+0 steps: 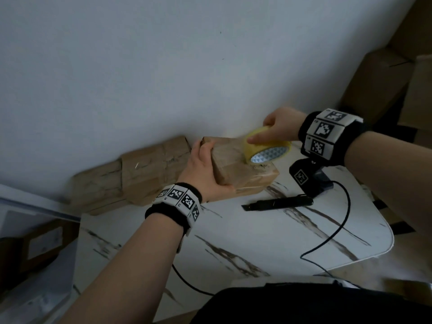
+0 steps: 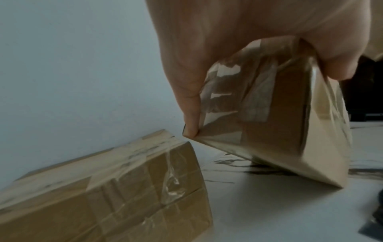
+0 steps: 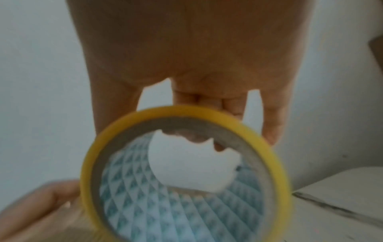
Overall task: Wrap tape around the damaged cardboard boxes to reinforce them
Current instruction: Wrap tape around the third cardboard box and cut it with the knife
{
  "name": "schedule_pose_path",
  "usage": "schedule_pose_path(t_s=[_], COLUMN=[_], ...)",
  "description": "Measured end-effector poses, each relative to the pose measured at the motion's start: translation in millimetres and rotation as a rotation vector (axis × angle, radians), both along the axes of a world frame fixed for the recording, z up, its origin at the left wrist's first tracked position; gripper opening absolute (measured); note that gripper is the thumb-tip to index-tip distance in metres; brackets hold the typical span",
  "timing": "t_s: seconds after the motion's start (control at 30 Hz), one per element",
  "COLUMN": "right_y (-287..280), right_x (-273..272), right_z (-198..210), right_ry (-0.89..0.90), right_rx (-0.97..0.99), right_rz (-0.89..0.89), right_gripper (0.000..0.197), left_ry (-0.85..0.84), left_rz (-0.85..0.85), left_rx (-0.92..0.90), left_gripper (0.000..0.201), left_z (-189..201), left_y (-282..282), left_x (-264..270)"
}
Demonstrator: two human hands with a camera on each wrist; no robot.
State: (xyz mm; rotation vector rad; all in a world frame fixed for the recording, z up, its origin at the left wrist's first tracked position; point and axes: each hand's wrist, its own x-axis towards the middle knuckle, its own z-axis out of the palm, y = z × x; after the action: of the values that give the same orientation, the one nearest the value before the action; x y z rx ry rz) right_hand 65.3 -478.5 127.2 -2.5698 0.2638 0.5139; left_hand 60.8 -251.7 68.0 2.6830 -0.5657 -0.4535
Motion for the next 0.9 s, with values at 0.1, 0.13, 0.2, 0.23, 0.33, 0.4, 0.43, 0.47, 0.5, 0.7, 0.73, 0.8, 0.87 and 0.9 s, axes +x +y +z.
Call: schedule_pose_path(t_s=[0.1,0.13,0.2,0.23,0.33,0.4,0.43,0.47,0.5,0.7,0.73,0.8,0.87,0.9], right_y=[5,6,8,10,10,9,9,7,5,-2,-2,-6,-10,-10], right_x=[-4,-5,-5,-5,-4,-4,-5,-5,-6,-17,-18,-19,-19,-19], right_z=[-6,-6,-4,-2,4,4,3,2,1,-10,-10,-11,-11,-11], right_ry=[-0.087,-0.108,-0.13,-0.134,-0.168,-0.17,-0.157,-0.135,-0.107,-0.003,0.005,0.027,0.023,0.007], right_rx=[0.103,0.148,0.209,0.214,0.177,0.129,0.092,0.045,-0.009,-0.146,-0.145,-0.107,-0.045,-0.02], right_rz=[-0.049,-0.072,-0.083,-0.074,-0.056,-0.039,-0.023,-0.005,0.018,0.078,0.078,0.061,0.019,-0.006], right_gripper=[0.045,0.044,0.044,0.044,0.042,0.044,0.045,0.045,0.045,0.049,0.048,0.049,0.052,0.055], left_ry=[0.015,0.01,-0.015,-0.027,-0.026,-0.018,-0.021,-0.02,-0.02,-0.072,-0.062,-0.014,0.024,0.035], left_rz=[0.009,0.003,-0.013,-0.015,-0.032,-0.043,-0.044,-0.04,-0.036,-0.063,-0.065,-0.041,-0.018,-0.018], left_rx=[0.034,0.054,0.087,0.096,0.119,0.119,0.108,0.09,0.074,0.013,0.016,0.022,0.031,0.041], left_gripper=[0.122,0.122,0.119,0.117,0.114,0.114,0.115,0.116,0.116,0.115,0.116,0.118,0.119,0.118], left_z=[6,9,13,14,13,11,10,9,7,-2,-4,-9,-12,-12], left_y=[-1,-4,-12,-16,-20,-18,-16,-14,-12,-10,-9,-5,-2,-1], left_x=[1,2,4,5,9,11,12,13,12,6,6,6,5,5])
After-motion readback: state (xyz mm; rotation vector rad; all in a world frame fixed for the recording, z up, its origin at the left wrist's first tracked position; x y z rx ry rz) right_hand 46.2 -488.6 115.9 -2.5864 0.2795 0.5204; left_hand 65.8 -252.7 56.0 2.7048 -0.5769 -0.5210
